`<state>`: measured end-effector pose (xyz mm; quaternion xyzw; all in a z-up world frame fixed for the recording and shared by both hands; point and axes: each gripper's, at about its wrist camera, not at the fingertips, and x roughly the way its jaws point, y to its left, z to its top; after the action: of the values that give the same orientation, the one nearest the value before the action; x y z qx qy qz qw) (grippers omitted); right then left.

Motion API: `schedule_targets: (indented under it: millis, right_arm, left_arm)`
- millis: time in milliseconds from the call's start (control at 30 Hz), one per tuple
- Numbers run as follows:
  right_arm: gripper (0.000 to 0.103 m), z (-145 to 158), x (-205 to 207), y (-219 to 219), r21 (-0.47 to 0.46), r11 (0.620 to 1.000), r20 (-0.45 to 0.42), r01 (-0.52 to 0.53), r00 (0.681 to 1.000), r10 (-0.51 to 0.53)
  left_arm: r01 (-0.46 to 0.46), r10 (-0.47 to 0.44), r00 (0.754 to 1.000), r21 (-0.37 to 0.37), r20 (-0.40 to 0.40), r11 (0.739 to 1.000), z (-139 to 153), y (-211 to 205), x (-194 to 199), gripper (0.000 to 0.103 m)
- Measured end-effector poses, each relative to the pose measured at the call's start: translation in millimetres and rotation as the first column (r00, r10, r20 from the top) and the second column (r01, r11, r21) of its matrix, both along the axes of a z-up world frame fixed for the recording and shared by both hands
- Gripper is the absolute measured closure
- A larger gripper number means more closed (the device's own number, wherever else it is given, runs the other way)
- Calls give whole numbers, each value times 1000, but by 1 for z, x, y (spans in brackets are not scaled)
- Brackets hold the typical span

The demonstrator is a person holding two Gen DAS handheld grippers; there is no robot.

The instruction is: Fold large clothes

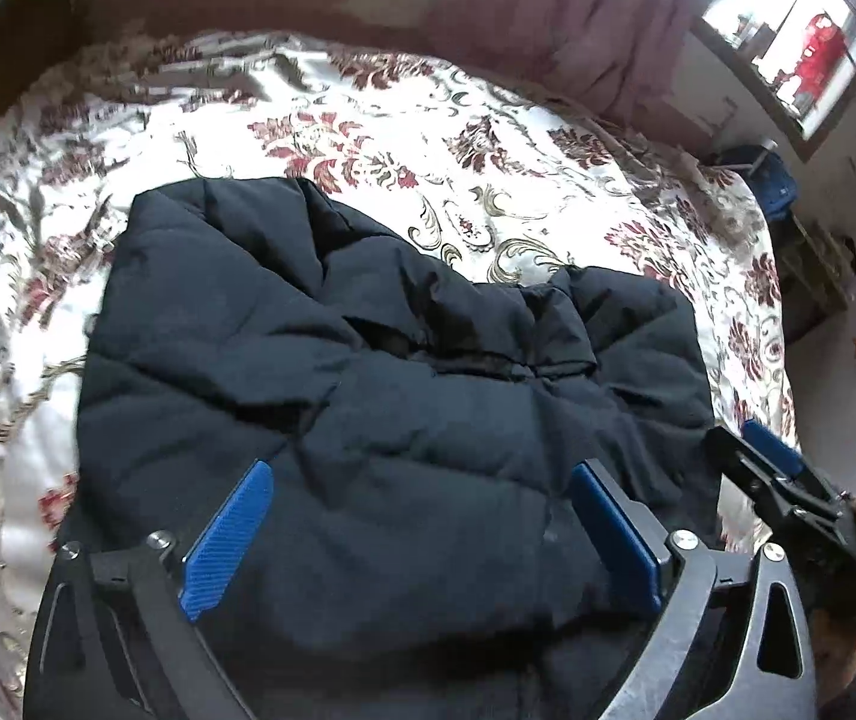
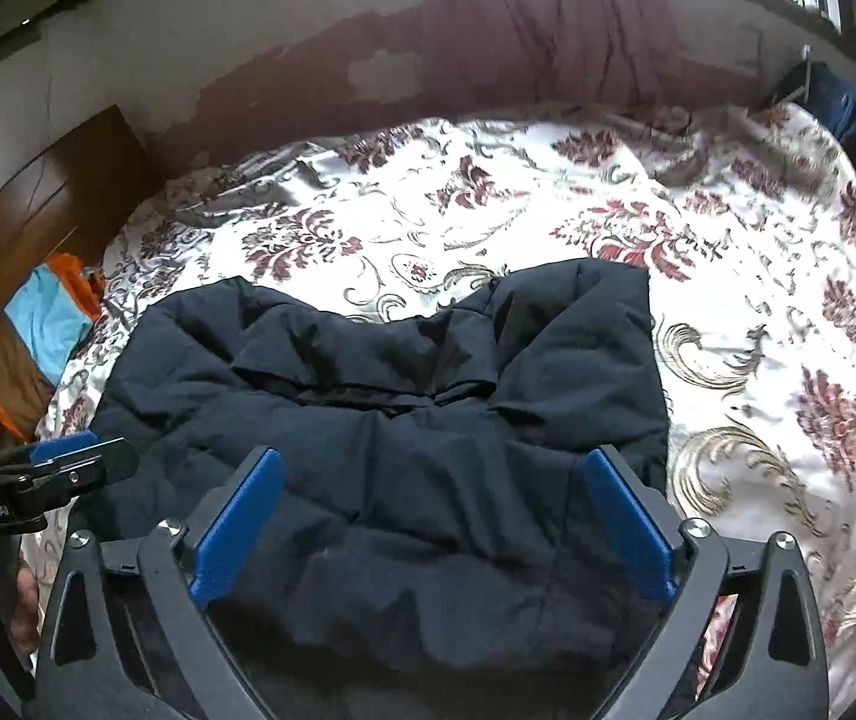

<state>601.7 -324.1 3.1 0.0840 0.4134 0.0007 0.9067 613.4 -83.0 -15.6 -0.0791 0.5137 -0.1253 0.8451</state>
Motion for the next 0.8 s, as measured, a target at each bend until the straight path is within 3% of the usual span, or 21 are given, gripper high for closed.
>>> schedule_targets:
  millis: [333, 800]
  right_arm:
    - [2, 23, -94, 25, -99, 995, 55, 9, 998, -4]
    - [2, 27, -198, 39, -98, 991, 16, 96, 995, -95]
  left_arm:
    - [-25, 24, 998, 25, 59, 999, 11, 21, -64, 1]
    - [4, -4, 1000, 83, -7, 997, 7, 55, -153, 1]
